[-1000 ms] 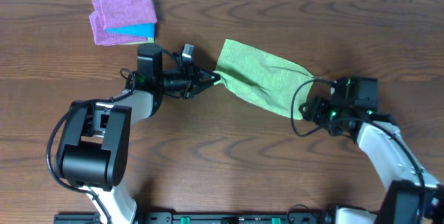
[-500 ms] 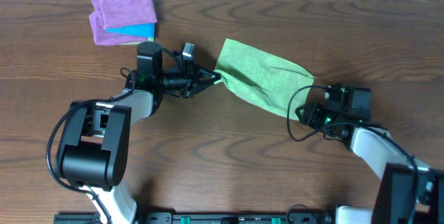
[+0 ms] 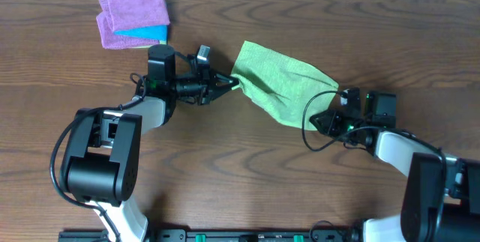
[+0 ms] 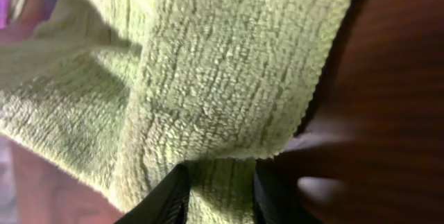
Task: Fold the cloth
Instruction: 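Lift the cloth with both grippers and stretch it between them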
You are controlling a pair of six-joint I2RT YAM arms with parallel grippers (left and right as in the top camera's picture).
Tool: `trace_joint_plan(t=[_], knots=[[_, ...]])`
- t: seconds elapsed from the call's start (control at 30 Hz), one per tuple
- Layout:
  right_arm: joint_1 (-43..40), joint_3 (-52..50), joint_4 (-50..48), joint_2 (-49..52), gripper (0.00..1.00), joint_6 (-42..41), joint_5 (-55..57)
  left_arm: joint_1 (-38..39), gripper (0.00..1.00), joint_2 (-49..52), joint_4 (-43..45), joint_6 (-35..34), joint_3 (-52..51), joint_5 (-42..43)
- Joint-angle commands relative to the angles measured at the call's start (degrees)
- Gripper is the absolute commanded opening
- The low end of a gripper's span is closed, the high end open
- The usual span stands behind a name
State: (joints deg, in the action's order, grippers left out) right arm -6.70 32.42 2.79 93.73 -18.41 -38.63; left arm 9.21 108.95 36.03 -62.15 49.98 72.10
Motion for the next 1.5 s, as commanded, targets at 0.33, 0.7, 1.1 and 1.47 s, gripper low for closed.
trace_joint_plan(t=[0.33, 0.7, 1.1, 1.47], knots=[[0.02, -1.36, -1.33, -3.58, 0.06, -5.18, -14.84, -0.31, 0.06, -1.09, 2.23, -2.43, 1.64, -0.52], [-0.04, -0.90, -3.91, -22.34, 0.02, -16.70, -12.44, -0.28, 0.06, -1.16, 4.22, -4.59, 1.64, 1.46], [-0.04, 2.10, -5.40, -25.31, 0.02, -23.34, -11.80, -0.31, 0.06, -1.75, 7.61, -7.32, 1.64, 9.07], [-0.24, 8.28, -5.18, -26.36, 0.04, -22.23, -10.03, -2.73, 0.06, -6.12, 10.99, -7.37, 1.64, 9.49]])
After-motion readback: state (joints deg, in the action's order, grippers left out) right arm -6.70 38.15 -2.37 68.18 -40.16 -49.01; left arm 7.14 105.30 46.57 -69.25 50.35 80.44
